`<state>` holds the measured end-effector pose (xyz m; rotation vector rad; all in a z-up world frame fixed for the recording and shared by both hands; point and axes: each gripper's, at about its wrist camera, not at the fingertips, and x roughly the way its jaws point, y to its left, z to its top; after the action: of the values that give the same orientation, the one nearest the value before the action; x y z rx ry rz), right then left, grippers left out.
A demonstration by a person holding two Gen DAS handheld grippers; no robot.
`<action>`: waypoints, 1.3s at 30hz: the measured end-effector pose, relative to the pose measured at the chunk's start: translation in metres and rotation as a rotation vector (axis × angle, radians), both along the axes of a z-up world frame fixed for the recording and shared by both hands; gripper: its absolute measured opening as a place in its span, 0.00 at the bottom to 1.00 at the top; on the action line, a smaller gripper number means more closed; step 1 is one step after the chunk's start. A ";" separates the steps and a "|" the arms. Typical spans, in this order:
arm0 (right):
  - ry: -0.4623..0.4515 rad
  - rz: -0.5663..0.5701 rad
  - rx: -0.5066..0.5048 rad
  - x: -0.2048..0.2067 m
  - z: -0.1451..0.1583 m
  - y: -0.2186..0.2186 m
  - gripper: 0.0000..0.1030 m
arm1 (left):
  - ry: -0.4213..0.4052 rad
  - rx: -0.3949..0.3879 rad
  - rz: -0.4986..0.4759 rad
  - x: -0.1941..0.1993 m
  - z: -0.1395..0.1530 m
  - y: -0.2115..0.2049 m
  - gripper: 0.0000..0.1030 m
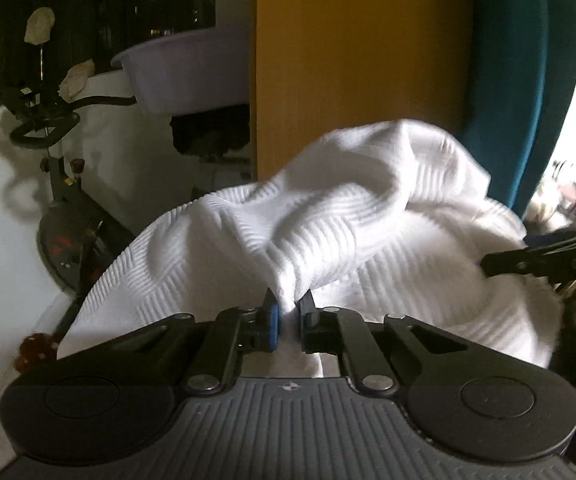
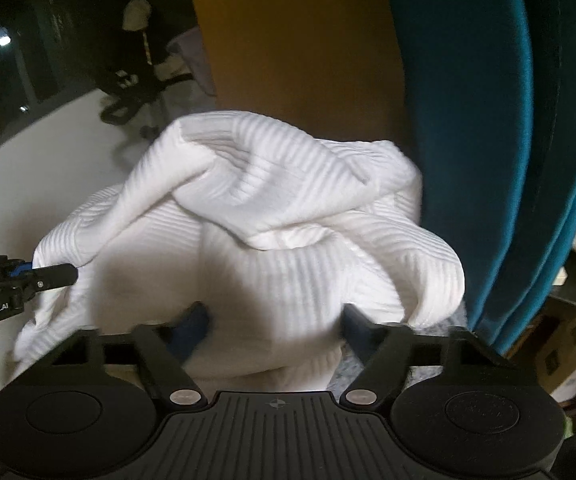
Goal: Fold clothes
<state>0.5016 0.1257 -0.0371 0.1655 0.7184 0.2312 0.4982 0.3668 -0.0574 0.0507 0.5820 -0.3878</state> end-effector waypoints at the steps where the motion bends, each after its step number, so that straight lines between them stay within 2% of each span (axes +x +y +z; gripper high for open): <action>1: -0.011 0.005 0.012 -0.003 0.003 -0.002 0.35 | -0.005 -0.023 0.006 -0.005 0.004 0.006 0.08; 4: -0.026 0.022 0.058 -0.015 0.012 -0.014 0.15 | -0.048 -0.121 0.052 -0.025 0.023 0.027 0.08; 8: -0.045 0.068 0.116 -0.032 0.028 -0.028 0.13 | -0.090 -0.211 0.049 -0.056 0.043 0.043 0.08; 9: -0.044 0.073 0.113 -0.035 0.030 -0.029 0.16 | -0.106 -0.225 0.051 -0.062 0.047 0.045 0.08; 10: -0.042 0.077 0.107 -0.036 0.033 -0.029 0.29 | -0.121 -0.239 0.053 -0.069 0.051 0.046 0.08; 11: -0.031 0.077 0.089 -0.037 0.033 -0.028 0.37 | -0.137 -0.253 0.054 -0.075 0.055 0.048 0.08; 13: -0.013 0.093 0.061 -0.034 0.028 -0.024 0.72 | -0.158 -0.279 0.052 -0.079 0.060 0.050 0.08; 18: 0.007 0.150 -0.016 -0.024 0.009 0.003 0.85 | -0.194 -0.311 0.040 -0.081 0.070 0.047 0.08; 20: -0.002 0.151 -0.025 -0.021 0.003 0.012 0.79 | -0.194 -0.335 0.051 -0.082 0.074 0.048 0.08; 21: -0.009 0.147 -0.013 -0.021 0.005 0.012 0.71 | -0.194 -0.347 0.056 -0.082 0.076 0.048 0.08; 23: -0.022 0.139 0.018 -0.022 0.011 0.010 0.44 | -0.195 -0.354 0.061 -0.088 0.080 0.051 0.08; 24: -0.029 0.135 0.034 -0.022 0.014 0.008 0.21 | -0.197 -0.355 0.065 -0.090 0.082 0.052 0.08; 25: -0.056 0.132 0.055 -0.025 0.023 0.004 0.09 | -0.196 -0.355 0.072 -0.091 0.083 0.052 0.08; 30: -0.300 0.091 0.166 -0.054 0.086 -0.028 0.08 | -0.171 -0.397 0.130 -0.086 0.087 0.062 0.08; 32: -0.400 0.064 0.174 -0.067 0.109 -0.037 0.08 | -0.158 -0.410 0.115 -0.080 0.087 0.060 0.08; 34: -0.468 0.029 0.151 -0.078 0.123 -0.041 0.08 | -0.149 -0.389 0.091 -0.070 0.082 0.052 0.09; 36: -0.472 0.007 0.115 -0.074 0.122 -0.043 0.08 | -0.102 -0.379 0.088 -0.056 0.071 0.042 0.09; 37: -0.435 -0.002 0.094 -0.071 0.114 -0.044 0.08 | -0.059 -0.378 0.092 -0.046 0.063 0.036 0.09; 39: -0.349 -0.022 0.054 -0.064 0.096 -0.045 0.08 | 0.076 -0.395 0.123 -0.022 0.042 0.029 0.09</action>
<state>0.4376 0.0810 0.0591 0.1788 0.3642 0.2512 0.4764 0.3961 -0.0158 -0.3784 0.5720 -0.3806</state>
